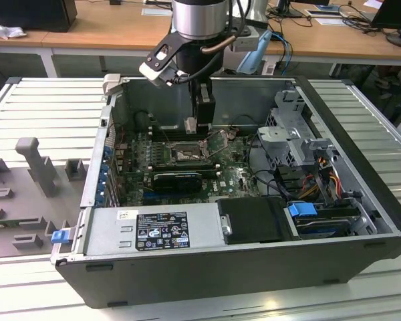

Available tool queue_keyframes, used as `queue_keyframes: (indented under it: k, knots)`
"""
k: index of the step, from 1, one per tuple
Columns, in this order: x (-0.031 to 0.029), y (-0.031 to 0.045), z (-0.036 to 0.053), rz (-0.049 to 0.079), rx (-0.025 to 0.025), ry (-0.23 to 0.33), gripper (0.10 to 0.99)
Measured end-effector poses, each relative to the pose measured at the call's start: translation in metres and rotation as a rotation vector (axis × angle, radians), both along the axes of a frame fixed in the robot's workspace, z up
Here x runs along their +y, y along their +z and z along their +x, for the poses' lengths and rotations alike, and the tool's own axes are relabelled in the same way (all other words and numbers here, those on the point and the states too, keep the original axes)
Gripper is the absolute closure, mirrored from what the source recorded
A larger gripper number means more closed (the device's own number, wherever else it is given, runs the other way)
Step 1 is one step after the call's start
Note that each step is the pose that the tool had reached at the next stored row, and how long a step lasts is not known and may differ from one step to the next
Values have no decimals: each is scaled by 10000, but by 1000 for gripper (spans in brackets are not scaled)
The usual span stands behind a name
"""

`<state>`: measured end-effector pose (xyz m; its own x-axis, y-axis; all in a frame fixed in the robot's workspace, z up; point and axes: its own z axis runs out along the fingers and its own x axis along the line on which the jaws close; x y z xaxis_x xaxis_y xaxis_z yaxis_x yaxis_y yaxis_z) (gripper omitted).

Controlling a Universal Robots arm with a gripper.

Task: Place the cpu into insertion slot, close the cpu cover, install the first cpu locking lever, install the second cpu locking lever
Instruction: 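Place the cpu into insertion slot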

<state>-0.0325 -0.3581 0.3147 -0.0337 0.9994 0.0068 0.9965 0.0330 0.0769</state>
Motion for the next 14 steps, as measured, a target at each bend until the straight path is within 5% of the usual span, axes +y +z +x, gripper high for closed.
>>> queue_keyframes:
  k: [14]
  knots:
    - [77, -337, -48, 9, 33, 1, 557]
